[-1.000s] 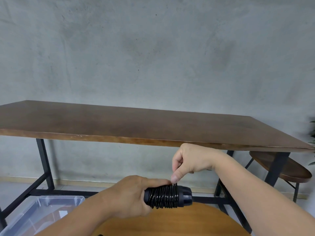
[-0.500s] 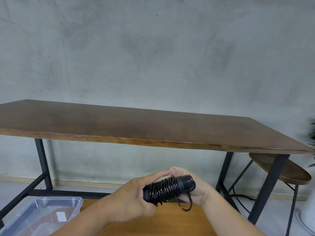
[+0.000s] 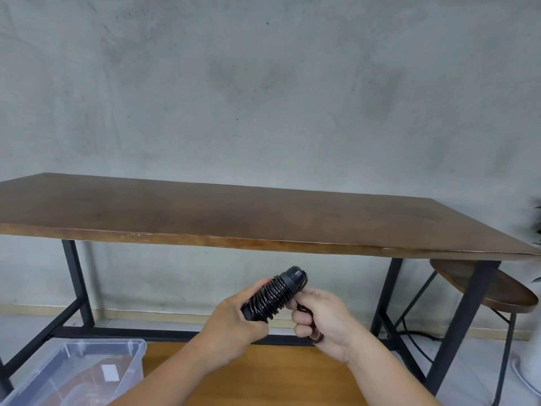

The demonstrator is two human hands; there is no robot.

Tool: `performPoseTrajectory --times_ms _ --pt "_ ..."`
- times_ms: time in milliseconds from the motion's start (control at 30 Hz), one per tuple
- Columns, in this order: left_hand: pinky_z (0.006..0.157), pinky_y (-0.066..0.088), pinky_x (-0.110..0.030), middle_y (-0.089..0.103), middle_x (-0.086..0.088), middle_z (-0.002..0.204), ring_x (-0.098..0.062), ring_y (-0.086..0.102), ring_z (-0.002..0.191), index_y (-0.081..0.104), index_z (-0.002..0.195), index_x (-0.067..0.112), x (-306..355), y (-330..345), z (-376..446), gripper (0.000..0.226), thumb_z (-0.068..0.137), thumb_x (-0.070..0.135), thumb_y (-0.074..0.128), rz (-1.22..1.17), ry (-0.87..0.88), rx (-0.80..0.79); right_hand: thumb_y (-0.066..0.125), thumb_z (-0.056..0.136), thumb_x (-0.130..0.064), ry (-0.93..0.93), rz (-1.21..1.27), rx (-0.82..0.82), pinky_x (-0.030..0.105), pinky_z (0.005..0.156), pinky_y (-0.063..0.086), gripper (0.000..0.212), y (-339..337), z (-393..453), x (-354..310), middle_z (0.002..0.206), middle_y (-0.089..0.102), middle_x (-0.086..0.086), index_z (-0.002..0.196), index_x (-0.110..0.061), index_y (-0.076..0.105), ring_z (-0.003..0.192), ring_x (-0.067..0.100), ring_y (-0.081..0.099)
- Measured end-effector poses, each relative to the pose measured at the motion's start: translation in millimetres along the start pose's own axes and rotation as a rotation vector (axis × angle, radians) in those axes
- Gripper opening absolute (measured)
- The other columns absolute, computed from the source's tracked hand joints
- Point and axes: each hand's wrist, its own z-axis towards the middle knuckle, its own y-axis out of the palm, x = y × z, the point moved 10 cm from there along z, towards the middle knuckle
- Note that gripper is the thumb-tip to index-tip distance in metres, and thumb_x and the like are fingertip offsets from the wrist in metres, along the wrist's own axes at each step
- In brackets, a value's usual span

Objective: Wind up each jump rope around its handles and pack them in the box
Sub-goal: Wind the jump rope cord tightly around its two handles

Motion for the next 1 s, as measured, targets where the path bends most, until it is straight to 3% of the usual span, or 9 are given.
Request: performPoseTrajectory --times_ms 167,233,400,500,567,633,700,767,1000 --pt "0.055 0.038 -0.02 0.058 0.014 0.07 -0.009 0.043 0.058 0.057 0.119 0.056 -2.6 -3.4 3.0 0.074 0.074 -0.002 0.059 0.045 0.021 0.038 0.041 0.091 0.002 0.018 -0.033 -0.015 0.018 0.04 0.015 0.016 5.2 -7.2 -8.9 0.069 0.04 0.002 0.081 -0.009 0.047 0.053 0.008 0.019" --pt "0.054 0.039 -0.019 0.058 0.017 0.066 -0.008 0.044 0.055 0.054 0.123 0.058 -7.5 -5.3 3.3 0.074 0.073 0.003 0.06 0.104 0.005 0.067 0.053 0.095 -0.011 0.024 -0.038 -0.017 0.017 0.04 0.016 0.011 8.8 -8.8 -9.3 0.07 0.041 0.002 0.084 -0.009 0.053 0.053 0.008 0.019" --pt "0.055 0.04 -0.015 0.061 0.018 0.069 -0.005 0.05 0.054 0.043 0.133 0.06 -17.9 -2.0 -0.2 0.076 0.073 0.017 0.062 0.299 -0.048 0.102 0.068 0.087 -0.045 0.019 -0.195 0.147 0.02 0.041 0.019 0.037 3.1 -6.7 -3.9 0.068 0.038 0.001 0.086 -0.01 0.058 0.049 0.009 0.024" --pt "0.063 0.047 -0.016 0.065 0.018 0.086 -0.004 0.057 0.066 0.035 0.136 0.063 -22.7 0.6 0.2 0.075 0.075 0.032 0.068 0.393 -0.076 -0.005 0.069 0.087 -0.045 0.013 -0.179 0.169 0.021 0.04 0.02 0.037 0.0 -5.4 3.7 0.069 0.037 0.002 0.088 -0.01 0.058 0.048 0.009 0.025" --pt "0.082 0.053 -0.02 0.066 0.021 0.106 -0.001 0.063 0.089 0.032 0.139 0.061 -24.2 5.5 0.6 0.08 0.073 0.053 0.076 0.4 -0.076 -0.126 0.068 0.087 -0.046 0.005 -0.217 0.165 0.022 0.041 0.02 0.038 -1.2 -5.9 6.0 0.065 0.035 -0.001 0.092 -0.008 0.059 0.048 0.009 0.024" --pt "0.079 0.053 -0.02 0.065 0.023 0.109 0.001 0.064 0.09 0.033 0.141 0.058 -20.5 7.9 -0.1 0.078 0.074 0.064 0.074 0.357 -0.066 -0.183 0.066 0.089 -0.046 -0.006 -0.275 0.156 0.022 0.042 0.021 0.04 1.5 -6.4 7.0 0.063 0.033 -0.003 0.096 -0.007 0.063 0.048 0.009 0.026" --pt "0.067 0.047 -0.013 0.063 0.023 0.099 0.003 0.062 0.079 0.035 0.142 0.053 -16.2 7.6 0.8 0.069 0.082 0.063 0.066 0.359 -0.059 -0.19 0.064 0.091 -0.046 -0.009 -0.309 0.15 0.022 0.043 0.022 0.044 6.1 -6.9 9.1 0.061 0.032 -0.003 0.099 -0.003 0.066 0.046 0.008 0.027" --pt "0.069 0.05 -0.016 0.062 0.019 0.097 -0.001 0.063 0.079 0.036 0.143 0.048 -16.3 5.9 3.2 0.062 0.088 0.06 0.061 0.41 -0.058 -0.185 0.062 0.092 -0.046 -0.004 -0.316 0.147 0.022 0.043 0.023 0.048 9.7 -8.0 12.9 0.058 0.033 -0.004 0.103 0.0 0.068 0.045 0.008 0.027" --pt "0.077 0.047 -0.012 0.059 0.014 0.12 -0.002 0.062 0.096 0.023 0.148 0.052 -18.6 4.2 6.9 0.077 0.084 0.06 0.066 0.511 -0.062 -0.161 0.058 0.096 -0.042 0.062 -0.308 0.087 0.021 0.042 0.024 0.038 22.1 -16.8 21.4 0.05 0.049 -0.008 0.098 -0.005 0.066 0.041 0.007 0.036"
